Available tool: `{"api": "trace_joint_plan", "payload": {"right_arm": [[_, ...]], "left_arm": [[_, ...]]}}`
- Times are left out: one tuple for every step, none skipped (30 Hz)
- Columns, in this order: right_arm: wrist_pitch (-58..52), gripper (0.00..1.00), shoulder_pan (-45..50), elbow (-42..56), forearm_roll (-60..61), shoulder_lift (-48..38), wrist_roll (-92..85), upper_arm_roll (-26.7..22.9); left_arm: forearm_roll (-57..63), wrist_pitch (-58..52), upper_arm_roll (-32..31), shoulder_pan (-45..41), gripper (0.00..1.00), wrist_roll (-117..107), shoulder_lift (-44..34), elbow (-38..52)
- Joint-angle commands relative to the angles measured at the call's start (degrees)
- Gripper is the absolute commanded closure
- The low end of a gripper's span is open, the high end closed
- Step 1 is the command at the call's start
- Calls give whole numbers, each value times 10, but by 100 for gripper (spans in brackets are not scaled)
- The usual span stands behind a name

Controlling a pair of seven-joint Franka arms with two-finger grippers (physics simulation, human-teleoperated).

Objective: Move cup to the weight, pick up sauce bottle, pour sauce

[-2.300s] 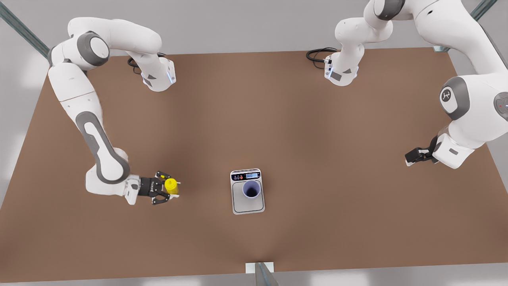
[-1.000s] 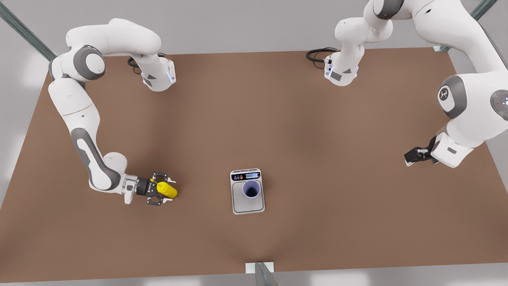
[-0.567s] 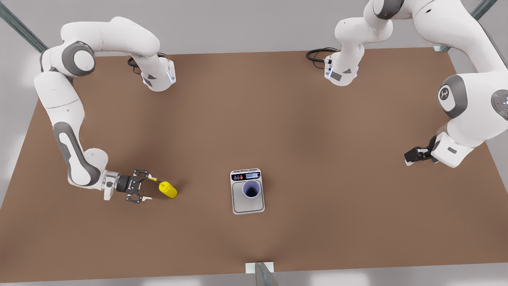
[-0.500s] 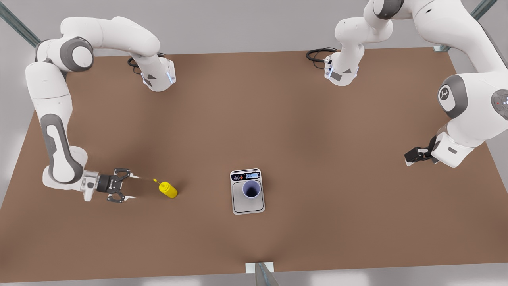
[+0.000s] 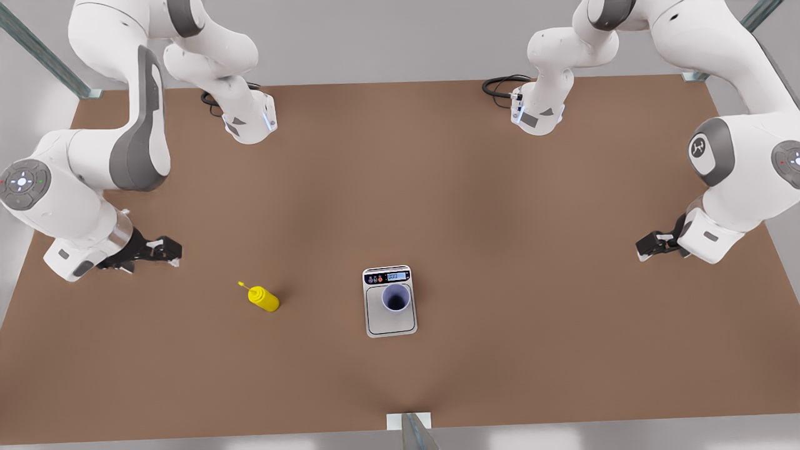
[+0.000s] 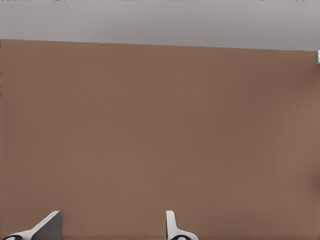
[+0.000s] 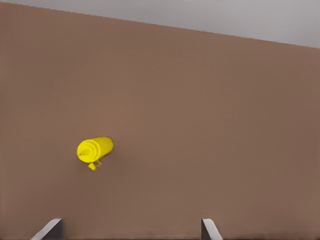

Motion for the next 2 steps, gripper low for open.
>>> {"api": "trace_joint_plan", "payload": {"right_arm": [[1,0,1,-1,0,-1,0,0],[4,0,1,-10,0,-6,0,0]], "left_arm": [[1,0,0,0,0,0,0,0],[1,-1,0,0,0,0,1,9]]}}
